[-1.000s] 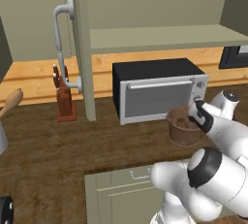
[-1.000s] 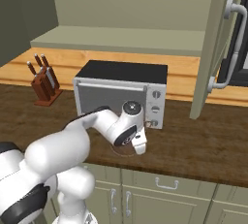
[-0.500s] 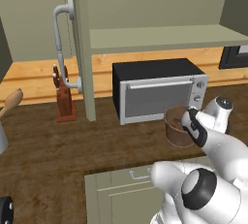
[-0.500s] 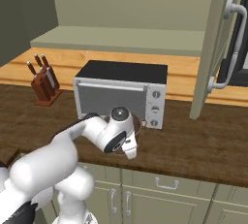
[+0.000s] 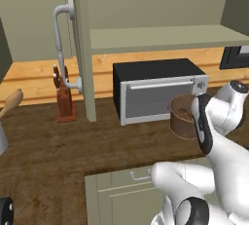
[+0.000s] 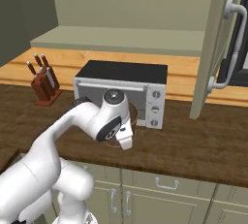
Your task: Open the cabinet, pick up the bread from the cabinet and place it in the basket. Then move the basket to the dining counter.
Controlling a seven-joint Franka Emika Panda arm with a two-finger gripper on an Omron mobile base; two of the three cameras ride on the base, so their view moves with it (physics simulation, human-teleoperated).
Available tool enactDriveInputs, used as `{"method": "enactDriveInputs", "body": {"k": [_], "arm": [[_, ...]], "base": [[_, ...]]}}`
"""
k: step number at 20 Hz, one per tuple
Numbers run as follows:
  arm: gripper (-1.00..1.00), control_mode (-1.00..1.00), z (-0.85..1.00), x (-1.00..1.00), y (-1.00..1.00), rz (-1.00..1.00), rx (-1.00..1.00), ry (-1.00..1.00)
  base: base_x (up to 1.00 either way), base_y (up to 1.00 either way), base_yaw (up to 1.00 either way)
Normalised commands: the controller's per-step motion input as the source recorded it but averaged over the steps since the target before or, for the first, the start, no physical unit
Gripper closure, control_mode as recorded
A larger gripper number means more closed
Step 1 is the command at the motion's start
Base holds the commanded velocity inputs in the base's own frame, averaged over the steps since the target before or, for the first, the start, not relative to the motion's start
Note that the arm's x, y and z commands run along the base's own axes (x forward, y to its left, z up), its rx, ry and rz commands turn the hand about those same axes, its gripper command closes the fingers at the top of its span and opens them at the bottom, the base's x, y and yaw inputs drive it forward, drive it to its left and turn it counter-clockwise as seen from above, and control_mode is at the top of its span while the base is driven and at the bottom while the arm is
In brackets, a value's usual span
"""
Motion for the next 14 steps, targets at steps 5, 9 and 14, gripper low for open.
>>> {"method": "enactDriveInputs", "body": {"k": [5,9,14], "arm": [[1.00,-1.00,0.78,-0.86,0.17,0.00,0.12,0.00],[1.00,-1.00,0.33,-0.17,0.08,0.00,0.04,0.00],[1.00,-1.00,0.02,0.00,0.01,0.00,0.01,0.00]], "base": [[0.00,0.00,0.00],[0.00,0.00,0.00],[0.00,0.00,0.00]]}}
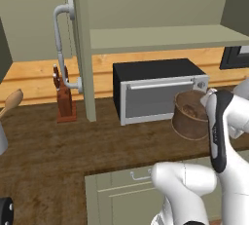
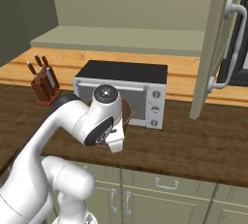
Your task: Open the cabinet, pick up the bread from the cabinet and place it in the basket. Then move the basket to the dining counter.
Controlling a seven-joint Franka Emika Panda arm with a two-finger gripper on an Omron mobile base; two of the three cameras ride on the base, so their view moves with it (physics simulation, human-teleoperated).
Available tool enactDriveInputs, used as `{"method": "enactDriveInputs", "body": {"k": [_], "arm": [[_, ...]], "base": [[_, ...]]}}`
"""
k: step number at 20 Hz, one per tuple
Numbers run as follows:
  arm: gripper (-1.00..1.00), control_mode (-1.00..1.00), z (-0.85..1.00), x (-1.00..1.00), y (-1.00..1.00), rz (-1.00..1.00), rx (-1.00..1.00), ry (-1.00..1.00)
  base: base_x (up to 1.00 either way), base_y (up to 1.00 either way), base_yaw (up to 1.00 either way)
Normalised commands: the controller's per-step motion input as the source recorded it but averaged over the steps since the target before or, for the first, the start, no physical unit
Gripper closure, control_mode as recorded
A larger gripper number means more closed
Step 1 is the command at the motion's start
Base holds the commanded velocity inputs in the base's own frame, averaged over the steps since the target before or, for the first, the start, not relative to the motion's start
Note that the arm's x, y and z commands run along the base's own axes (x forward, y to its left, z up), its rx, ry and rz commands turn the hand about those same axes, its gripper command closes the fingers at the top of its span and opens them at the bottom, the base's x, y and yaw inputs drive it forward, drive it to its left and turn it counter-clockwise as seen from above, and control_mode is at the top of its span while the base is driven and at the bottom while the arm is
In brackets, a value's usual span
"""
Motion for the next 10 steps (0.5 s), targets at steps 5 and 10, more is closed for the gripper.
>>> {"method": "enactDriveInputs", "body": {"k": [5,10], "arm": [[1.00,-1.00,0.00,0.00,0.00,0.00,0.00,0.00],[1.00,1.00,0.00,-0.10,0.00,0.00,0.00,0.00]], "base": [[0.00,0.00,0.00],[-0.35,0.00,0.00]]}}
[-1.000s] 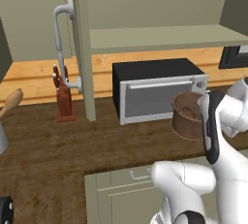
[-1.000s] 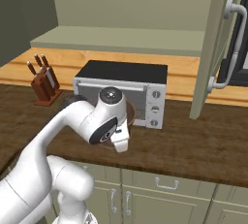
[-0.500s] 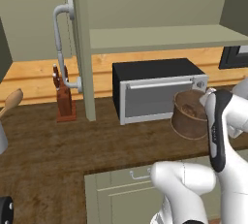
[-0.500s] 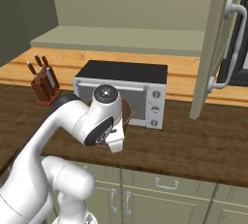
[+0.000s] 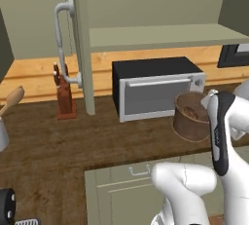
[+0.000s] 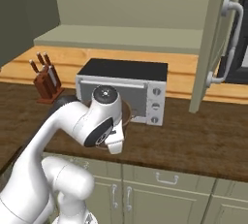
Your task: Open the cabinet, pick up the bread from the cabinet and place it in the basket. Then move the basket to the dining counter.
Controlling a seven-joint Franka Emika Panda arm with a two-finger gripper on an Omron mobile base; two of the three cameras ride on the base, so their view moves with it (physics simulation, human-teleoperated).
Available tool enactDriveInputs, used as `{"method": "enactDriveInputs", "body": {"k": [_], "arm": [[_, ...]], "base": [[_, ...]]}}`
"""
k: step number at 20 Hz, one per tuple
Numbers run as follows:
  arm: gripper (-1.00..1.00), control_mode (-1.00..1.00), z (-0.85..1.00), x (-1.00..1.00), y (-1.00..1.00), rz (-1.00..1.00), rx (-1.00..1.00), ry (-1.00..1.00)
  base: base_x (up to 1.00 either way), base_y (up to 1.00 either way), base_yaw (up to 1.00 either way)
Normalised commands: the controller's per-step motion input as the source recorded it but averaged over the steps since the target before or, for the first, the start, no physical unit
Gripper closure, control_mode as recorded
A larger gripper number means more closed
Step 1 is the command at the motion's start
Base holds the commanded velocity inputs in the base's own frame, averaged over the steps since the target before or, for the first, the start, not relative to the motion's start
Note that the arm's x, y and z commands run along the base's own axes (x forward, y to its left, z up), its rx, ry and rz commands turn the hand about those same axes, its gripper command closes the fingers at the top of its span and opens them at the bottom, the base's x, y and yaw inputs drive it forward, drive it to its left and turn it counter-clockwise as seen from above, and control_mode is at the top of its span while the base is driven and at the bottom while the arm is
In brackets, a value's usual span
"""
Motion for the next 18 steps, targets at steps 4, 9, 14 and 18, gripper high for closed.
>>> {"method": "enactDriveInputs", "body": {"k": [4,9,14,18], "arm": [[1.00,1.00,0.00,0.00,0.00,0.00,0.00,0.00],[1.00,1.00,0.00,0.00,0.00,0.00,0.00,0.00],[1.00,1.00,0.00,0.00,0.00,0.00,0.00,0.00],[1.00,1.00,0.00,0.00,0.00,0.00,0.00,0.00]], "base": [[-0.99,0.00,0.00],[-0.96,0.00,0.00],[-0.37,0.00,-0.12],[0.06,0.00,-0.64]]}}
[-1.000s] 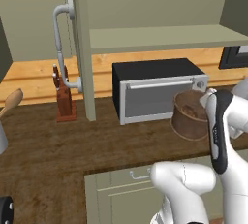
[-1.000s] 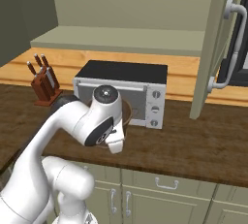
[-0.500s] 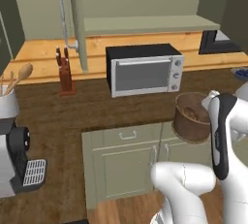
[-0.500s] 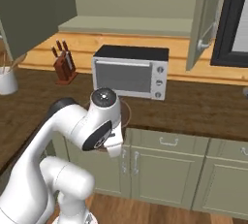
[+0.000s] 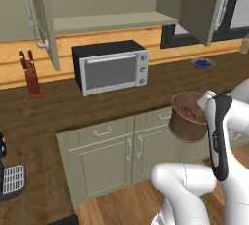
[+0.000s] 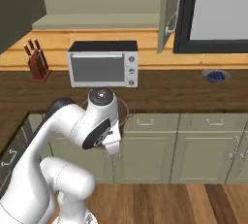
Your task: Open the cabinet, pick up the bread from the cabinet and place it in the basket. Then move the basket to the dining counter.
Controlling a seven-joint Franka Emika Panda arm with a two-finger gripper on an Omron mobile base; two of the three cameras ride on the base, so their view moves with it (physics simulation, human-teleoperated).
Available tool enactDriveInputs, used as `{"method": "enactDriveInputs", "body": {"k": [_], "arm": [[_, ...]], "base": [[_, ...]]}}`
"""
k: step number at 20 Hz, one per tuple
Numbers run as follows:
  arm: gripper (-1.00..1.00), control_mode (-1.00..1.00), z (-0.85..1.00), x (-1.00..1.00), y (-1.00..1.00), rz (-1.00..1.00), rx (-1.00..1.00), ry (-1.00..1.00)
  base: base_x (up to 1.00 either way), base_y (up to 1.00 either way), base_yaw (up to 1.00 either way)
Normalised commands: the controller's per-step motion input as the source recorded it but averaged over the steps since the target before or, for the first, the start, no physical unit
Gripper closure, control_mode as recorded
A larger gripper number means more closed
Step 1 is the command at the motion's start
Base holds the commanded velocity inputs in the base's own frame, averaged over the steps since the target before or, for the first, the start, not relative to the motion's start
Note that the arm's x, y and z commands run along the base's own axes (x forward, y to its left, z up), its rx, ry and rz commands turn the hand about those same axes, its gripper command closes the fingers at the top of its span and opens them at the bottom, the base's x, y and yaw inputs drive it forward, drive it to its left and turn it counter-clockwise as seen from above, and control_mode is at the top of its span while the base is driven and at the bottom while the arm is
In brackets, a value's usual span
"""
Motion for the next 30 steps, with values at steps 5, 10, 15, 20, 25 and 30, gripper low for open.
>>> {"method": "enactDriveInputs", "body": {"k": [5,10,15,20,25,30], "arm": [[1.00,1.00,0.00,0.00,0.00,0.00,0.00,0.00],[1.00,1.00,0.00,0.00,0.00,0.00,0.00,0.00],[1.00,1.00,0.00,0.00,0.00,0.00,0.00,0.00],[1.00,1.00,0.00,0.00,0.00,0.00,0.00,0.00],[1.00,1.00,0.00,0.00,0.00,0.00,0.00,0.00],[1.00,1.00,0.00,0.00,0.00,0.00,0.00,0.00]], "base": [[0.20,0.00,-0.81],[0.19,0.00,-0.83],[0.55,0.00,-0.70],[0.61,0.00,-0.66],[0.64,-0.02,-0.65],[0.71,-0.12,-0.60]]}}
